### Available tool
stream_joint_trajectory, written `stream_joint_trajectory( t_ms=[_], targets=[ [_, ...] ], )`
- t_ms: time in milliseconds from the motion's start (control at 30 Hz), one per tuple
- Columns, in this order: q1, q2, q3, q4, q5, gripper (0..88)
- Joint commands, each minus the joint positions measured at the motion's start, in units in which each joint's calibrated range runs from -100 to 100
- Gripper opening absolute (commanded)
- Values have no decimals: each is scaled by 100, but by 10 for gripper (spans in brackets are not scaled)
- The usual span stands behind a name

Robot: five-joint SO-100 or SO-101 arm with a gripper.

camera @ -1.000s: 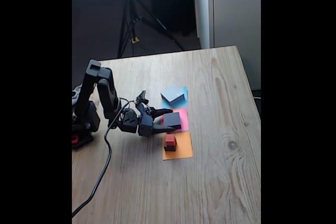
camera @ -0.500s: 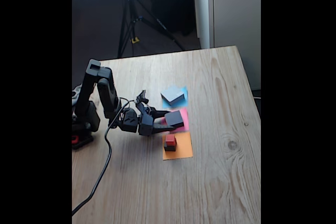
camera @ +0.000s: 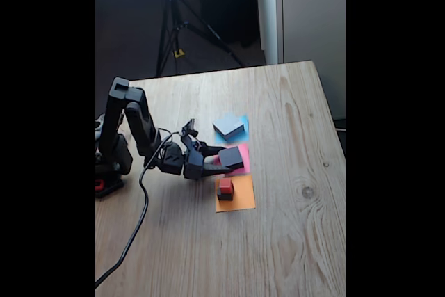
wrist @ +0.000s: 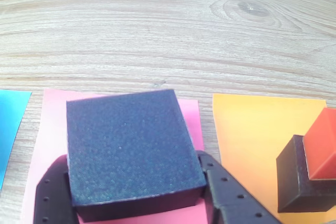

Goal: Tower of hanoi

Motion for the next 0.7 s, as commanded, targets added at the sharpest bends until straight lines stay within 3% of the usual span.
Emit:
stream_joint_trajectory(
  t_ms=[0, 367, 667],
  targets=[
    [-93, -992, 144, 546, 69, 139],
    [-360, -3566, 235, 2893, 69, 136],
    [-686, -6072, -1111, 7393, 69, 137]
  ],
)
